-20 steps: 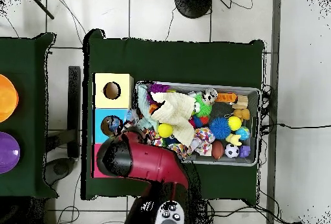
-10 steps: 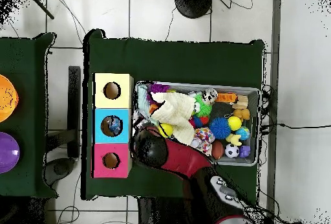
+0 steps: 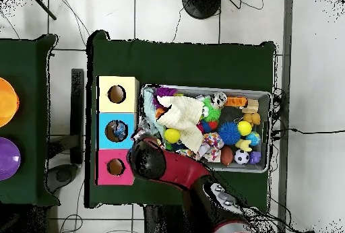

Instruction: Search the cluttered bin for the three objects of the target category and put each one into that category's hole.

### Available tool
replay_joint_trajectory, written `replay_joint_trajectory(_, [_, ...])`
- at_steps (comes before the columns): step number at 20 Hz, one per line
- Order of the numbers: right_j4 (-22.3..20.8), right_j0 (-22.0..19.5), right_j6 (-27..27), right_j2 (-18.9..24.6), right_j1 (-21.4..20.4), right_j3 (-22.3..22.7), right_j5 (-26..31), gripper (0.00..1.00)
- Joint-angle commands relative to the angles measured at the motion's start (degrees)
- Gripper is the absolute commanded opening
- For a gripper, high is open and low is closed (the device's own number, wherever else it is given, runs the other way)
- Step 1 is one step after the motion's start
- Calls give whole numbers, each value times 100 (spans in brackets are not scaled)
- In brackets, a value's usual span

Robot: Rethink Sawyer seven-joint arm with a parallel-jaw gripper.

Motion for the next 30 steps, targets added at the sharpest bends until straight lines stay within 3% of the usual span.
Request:
replay_joint_trajectory(1, [343,880,886,-606,-436,-258,1525,100])
replay_joint_trajectory(4, [374,776,889,-591,-535,-340,1743,100])
replay_joint_trajectory(6, [301,892,822,-850,-596,-483,1870,100])
replay_joint_trajectory(8, [180,1222,829,-1347,-468,-754,1771,100])
replay_joint_trajectory(12, [319,1889,1183,-2371,39,-1097,748,100])
replay_joint_trajectory(14, [427,1978,1261,-2521,167,-1134,339,100])
replay_joint_trajectory(16, [439,2202,1222,-2864,217,-1260,395,100])
replay_joint_trajectory(19, [409,2753,1105,-3655,401,-1631,946,100])
replay_joint_trajectory(22, [479,2519,1094,-3364,273,-1490,838,100])
replay_joint_trajectory(26, [555,1908,1035,-2538,-48,-1171,556,100])
replay_joint_trajectory(30, [482,2023,932,-2728,-10,-1283,605,100])
